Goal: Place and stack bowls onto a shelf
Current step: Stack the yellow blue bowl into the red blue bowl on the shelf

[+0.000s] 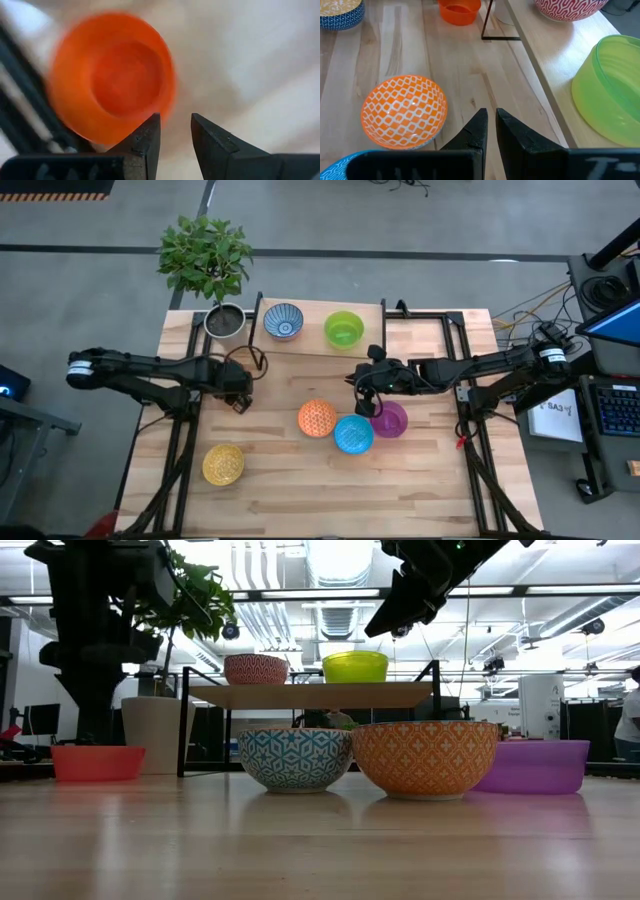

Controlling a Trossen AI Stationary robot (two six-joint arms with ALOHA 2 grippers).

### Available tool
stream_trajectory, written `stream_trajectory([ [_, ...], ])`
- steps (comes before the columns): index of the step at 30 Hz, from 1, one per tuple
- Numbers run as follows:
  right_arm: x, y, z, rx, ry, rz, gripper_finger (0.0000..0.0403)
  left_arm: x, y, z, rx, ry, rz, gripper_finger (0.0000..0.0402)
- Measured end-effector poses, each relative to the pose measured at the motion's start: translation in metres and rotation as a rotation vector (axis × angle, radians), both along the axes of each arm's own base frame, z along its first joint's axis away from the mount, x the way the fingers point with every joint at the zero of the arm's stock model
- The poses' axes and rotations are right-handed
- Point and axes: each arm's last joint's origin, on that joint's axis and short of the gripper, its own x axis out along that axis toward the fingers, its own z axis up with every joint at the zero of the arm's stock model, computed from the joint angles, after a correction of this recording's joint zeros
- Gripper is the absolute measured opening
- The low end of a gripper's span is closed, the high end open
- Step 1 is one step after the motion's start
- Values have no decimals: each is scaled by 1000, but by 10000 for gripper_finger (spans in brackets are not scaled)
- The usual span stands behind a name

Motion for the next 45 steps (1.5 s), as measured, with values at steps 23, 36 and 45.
stream_trajectory([
  [23, -1, 0, -2, 5, 13, -3, 27, -1, -99, 28, -397, -85, -786, 93],
  [36, -2, 0, -7, -8, 32, 6, 27, -2, -113, -1, -309, 59, -780, 186],
  [45, -6, 0, -20, 16, 63, -11, 27, 7, -119, -25, -289, 162, -800, 175],
])
